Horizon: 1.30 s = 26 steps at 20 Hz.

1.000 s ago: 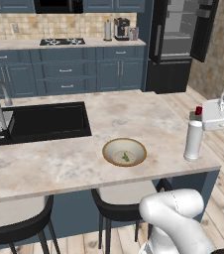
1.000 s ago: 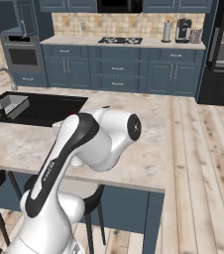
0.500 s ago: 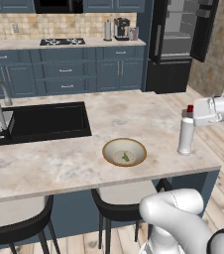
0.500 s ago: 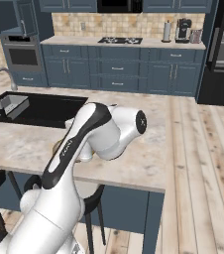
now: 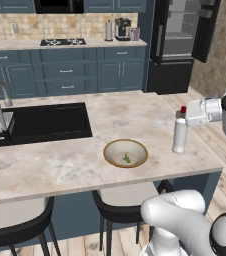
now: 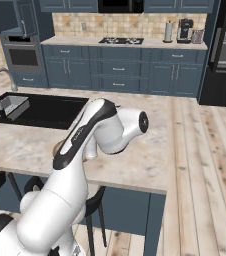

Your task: There is a bowl on the dining counter. Grab a lemon wedge from the fridge and place it in the bowl. Then get the liquor bottle and glass cup from the cabinet and place them next to the bowl.

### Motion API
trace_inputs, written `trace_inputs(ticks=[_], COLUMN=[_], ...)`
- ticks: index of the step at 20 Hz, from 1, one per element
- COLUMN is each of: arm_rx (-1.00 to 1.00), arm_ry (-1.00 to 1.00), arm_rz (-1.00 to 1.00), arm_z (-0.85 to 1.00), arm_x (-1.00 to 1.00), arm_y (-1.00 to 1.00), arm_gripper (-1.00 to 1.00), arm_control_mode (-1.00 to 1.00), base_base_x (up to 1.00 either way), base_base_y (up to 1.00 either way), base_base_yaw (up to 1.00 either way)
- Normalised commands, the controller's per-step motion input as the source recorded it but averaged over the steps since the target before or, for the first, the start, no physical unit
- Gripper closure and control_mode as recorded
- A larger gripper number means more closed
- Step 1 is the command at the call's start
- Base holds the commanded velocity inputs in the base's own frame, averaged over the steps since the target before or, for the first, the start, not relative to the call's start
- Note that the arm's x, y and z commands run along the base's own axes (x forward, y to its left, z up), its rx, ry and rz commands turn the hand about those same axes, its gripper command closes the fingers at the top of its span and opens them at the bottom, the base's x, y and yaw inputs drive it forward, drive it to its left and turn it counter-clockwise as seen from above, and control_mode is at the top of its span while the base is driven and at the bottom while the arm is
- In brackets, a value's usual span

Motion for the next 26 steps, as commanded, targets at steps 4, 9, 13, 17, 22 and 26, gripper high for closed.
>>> trace_inputs(ticks=[4, 9, 13, 17, 22, 26], arm_rx=[0.00, 0.00, 0.00, 0.00, 0.00, 0.00], arm_ry=[0.00, 0.00, 0.00, 0.00, 0.00, 0.00], arm_rz=[0.00, 0.00, 0.00, 0.00, 0.00, 0.00], arm_z=[-0.28, -0.30, -0.19, -0.14, -0.16, -0.17], arm_x=[0.24, 0.14, 0.15, 0.21, 0.21, 0.19], arm_y=[0.00, 0.00, 0.00, 0.00, 0.00, 0.00], arm_gripper=[1.00, 1.00, 1.00, 1.00, 1.00, 1.00], arm_control_mode=[-1.00, -1.00, -1.00, -1.00, -1.00, -1.00], base_base_x=[0.00, 0.00, 0.00, 0.00, 0.00, 0.00], base_base_y=[0.00, 0.00, 0.00, 0.00, 0.00, 0.00], base_base_yaw=[0.00, 0.00, 0.00, 0.00, 0.00, 0.00])
